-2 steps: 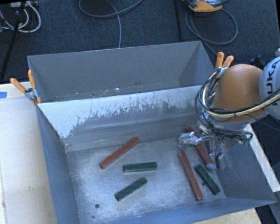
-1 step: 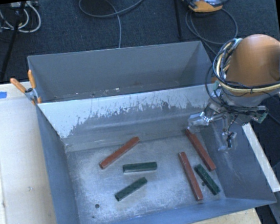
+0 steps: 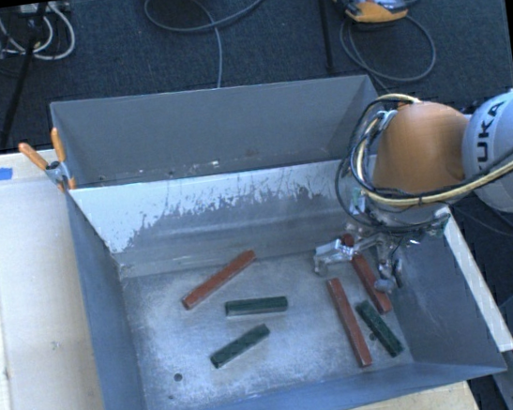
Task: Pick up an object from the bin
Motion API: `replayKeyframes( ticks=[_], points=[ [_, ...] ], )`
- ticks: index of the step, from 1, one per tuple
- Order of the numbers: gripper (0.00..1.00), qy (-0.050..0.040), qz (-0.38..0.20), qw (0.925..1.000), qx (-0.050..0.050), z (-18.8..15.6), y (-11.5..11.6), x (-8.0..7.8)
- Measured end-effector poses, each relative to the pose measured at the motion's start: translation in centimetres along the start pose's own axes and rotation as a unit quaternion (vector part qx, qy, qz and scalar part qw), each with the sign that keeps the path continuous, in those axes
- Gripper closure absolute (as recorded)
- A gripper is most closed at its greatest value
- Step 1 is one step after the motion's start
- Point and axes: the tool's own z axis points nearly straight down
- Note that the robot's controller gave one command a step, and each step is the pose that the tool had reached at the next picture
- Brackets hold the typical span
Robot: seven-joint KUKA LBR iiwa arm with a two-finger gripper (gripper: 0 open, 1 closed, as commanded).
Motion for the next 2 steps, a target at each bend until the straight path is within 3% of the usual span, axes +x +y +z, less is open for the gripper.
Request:
replayKeyframes(
  ticks=[1, 2],
  points=[
    [1.0, 0.0002, 0.002, 1.0, 0.002, -0.44, -0.23, 0.09],
    [0.0, -0.0017, 0.002, 1.0, 0.002, -0.16, -0.11, -0.04]
  ],
)
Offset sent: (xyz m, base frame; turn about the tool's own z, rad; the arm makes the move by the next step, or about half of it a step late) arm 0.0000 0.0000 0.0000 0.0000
